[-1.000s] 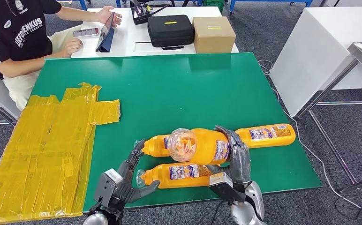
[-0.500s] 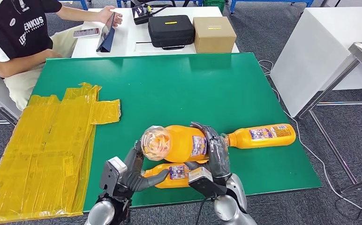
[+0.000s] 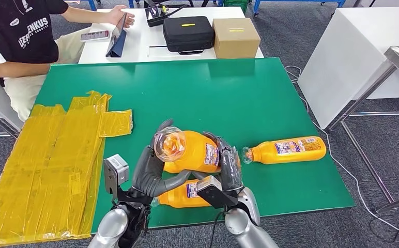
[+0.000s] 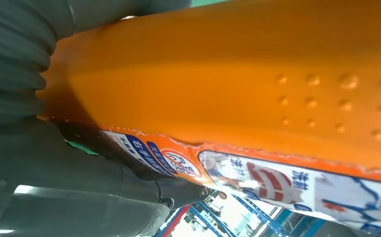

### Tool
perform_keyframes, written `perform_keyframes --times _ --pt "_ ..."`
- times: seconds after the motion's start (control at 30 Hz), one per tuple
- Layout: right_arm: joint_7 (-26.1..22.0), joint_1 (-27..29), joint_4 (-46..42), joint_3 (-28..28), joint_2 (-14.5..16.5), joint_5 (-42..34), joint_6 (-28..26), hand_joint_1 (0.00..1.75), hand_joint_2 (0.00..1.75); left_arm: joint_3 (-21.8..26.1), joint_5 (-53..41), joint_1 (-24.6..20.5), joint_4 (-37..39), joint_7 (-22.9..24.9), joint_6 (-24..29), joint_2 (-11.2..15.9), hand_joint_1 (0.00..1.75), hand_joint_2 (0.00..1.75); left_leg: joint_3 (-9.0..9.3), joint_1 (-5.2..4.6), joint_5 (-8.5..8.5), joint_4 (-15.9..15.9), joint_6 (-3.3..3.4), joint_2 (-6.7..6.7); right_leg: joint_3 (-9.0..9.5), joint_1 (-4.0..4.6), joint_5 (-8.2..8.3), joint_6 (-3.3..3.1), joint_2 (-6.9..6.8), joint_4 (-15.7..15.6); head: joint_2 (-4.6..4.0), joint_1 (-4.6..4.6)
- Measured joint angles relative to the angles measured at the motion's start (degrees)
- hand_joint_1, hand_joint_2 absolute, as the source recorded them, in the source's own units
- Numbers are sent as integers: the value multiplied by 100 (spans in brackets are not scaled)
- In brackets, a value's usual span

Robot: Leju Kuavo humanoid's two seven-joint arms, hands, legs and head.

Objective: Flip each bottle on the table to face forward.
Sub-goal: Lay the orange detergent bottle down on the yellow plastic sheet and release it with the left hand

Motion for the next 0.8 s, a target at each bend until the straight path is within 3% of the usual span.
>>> perform_keyframes --times 0.8 --pt "57 -106 427 57 309 -103 -282 175 175 -347 -2 102 -238 -24 -120 2 0 175 -5 0 0 0 0 0 -6 0 0 0 0 6 0 1"
